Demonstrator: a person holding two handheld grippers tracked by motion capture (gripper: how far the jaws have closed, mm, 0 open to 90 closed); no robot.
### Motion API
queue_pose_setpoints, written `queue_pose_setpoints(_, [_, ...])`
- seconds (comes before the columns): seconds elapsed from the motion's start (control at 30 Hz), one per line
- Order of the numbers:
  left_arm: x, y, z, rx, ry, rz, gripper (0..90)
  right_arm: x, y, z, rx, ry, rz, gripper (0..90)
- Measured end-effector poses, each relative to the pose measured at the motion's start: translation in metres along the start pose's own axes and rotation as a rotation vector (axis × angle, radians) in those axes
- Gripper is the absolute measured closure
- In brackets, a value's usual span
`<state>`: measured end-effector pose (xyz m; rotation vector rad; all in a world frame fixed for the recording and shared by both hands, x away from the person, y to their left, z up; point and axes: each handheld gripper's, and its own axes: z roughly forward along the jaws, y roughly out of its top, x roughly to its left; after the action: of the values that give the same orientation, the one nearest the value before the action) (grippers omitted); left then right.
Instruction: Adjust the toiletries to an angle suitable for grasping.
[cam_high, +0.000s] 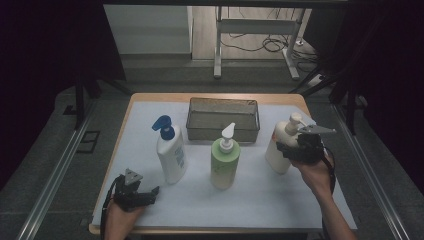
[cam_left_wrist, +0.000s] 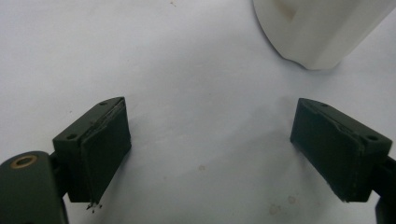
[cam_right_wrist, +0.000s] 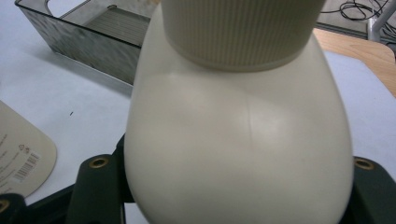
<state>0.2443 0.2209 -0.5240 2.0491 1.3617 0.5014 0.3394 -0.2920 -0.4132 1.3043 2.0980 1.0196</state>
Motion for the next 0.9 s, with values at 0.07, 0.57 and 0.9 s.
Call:
queue_pose_setpoints(0.07, [0.000,0.000,0.000,0.002,0.000,0.002,11.6,-0.001,-0.001,-0.003,-0.002,0.014,0.012,36.3])
queue_pose_setpoints(0.57, [0.000,0.000,0.000,0.000,0.000,0.000,11.6,0.004,0.010,-0.024,-0.011,0.038,-0.012,36.6])
queue_pose_setpoints(0.9, [0.000,0.000,0.000,0.000,0.000,0.003,11.6,0.013,0.027,-0.036,-0.024,0.073,-0.027,36.6])
